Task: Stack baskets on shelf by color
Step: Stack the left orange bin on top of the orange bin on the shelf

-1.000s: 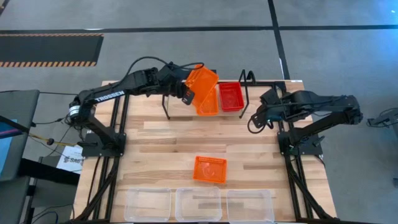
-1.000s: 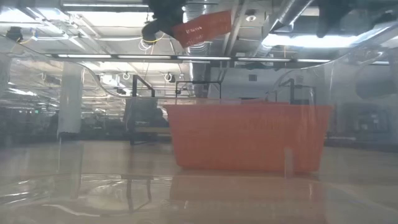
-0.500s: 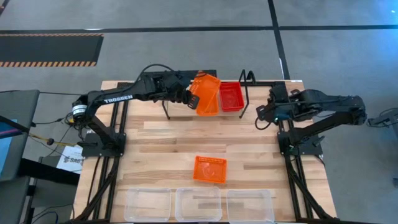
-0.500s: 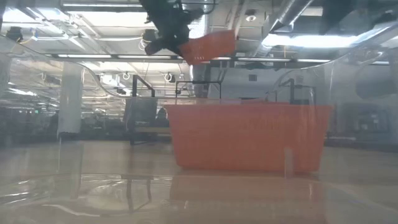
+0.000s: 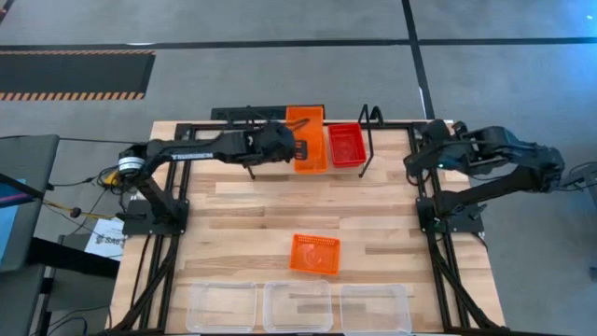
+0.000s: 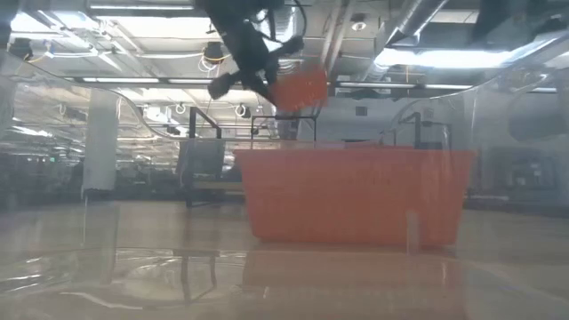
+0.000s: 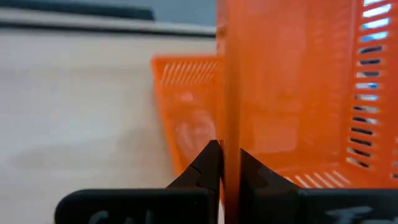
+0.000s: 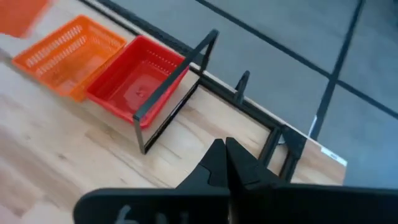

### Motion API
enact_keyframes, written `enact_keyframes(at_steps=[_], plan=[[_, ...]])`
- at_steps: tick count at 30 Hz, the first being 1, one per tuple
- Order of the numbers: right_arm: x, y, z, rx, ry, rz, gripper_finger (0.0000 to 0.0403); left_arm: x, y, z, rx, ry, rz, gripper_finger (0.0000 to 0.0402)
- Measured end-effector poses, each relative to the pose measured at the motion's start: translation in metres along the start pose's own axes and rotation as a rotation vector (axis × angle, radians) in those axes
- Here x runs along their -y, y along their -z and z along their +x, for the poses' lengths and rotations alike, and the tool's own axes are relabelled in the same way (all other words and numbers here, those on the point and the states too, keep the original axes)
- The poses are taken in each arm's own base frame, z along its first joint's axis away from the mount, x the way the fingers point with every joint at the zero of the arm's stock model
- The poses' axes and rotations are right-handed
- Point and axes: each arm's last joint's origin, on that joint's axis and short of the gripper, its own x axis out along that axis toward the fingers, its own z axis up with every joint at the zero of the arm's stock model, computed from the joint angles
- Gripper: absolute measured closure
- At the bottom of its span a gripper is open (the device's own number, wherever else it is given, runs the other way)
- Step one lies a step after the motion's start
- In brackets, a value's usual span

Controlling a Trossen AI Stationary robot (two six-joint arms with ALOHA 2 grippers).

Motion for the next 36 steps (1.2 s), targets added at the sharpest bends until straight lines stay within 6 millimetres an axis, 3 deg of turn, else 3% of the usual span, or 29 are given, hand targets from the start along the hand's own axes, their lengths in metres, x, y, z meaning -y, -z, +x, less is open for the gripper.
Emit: enact_keyframes(at_steps=[4, 9, 18, 24, 36], plan=[[0.01, 0.004, -0.006, 0.009, -0.036, -0.02, 0.0403, 0.006, 0.018, 0.023, -0.029, -0.041, -0.048, 0.0401], [0.022, 0.008, -0.012, 0.031, -0.064, 0.001, 0.0403, 0.01, 0.022, 0.04, -0.059, -0.091, -0.059, 0.0401], [0.041, 0.016, -0.02, 0.071, -0.1, 0.036, 0.0403, 0.004, 0.02, 0.039, -0.069, -0.161, -0.105, 0.0401], [0.044, 0.017, -0.021, 0.078, -0.106, 0.016, 0.0403, 0.004, 0.034, 0.06, -0.121, -0.176, -0.116, 0.0401], [0.048, 0.019, -0.023, 0.088, -0.11, -0.009, 0.0402, 0.004, 0.035, 0.067, -0.127, -0.168, -0.135, 0.0401]])
